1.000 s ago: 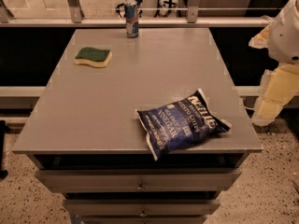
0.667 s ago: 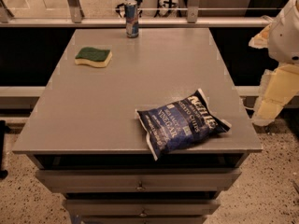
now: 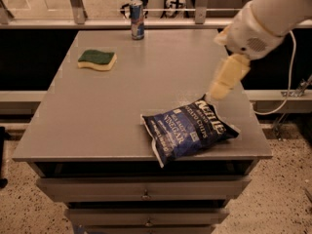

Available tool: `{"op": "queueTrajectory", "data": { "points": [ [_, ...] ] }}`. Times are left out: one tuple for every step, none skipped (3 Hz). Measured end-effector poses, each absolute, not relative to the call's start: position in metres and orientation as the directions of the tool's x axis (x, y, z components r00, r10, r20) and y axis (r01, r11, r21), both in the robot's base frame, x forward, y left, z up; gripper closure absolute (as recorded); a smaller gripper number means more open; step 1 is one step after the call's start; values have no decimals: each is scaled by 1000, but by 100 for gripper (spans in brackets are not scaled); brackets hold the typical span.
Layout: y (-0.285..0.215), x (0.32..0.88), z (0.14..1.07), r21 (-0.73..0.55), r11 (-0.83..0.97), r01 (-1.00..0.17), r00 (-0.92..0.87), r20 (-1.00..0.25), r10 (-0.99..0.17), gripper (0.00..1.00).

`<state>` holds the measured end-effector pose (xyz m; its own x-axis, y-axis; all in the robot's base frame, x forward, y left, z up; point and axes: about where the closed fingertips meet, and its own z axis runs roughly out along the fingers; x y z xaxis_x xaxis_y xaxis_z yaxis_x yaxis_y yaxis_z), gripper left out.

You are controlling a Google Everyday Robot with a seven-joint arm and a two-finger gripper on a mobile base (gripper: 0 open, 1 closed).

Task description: Pick sponge

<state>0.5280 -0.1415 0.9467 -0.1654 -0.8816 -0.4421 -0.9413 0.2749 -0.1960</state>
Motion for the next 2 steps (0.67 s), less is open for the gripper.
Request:
{"op": "queueTrajectory", "data": {
  "points": [
    [-87, 578, 935, -176, 277, -945, -144, -536, -832, 0],
    [-87, 578, 935, -176, 277, -945, -144, -536, -832, 0]
  ]
}}
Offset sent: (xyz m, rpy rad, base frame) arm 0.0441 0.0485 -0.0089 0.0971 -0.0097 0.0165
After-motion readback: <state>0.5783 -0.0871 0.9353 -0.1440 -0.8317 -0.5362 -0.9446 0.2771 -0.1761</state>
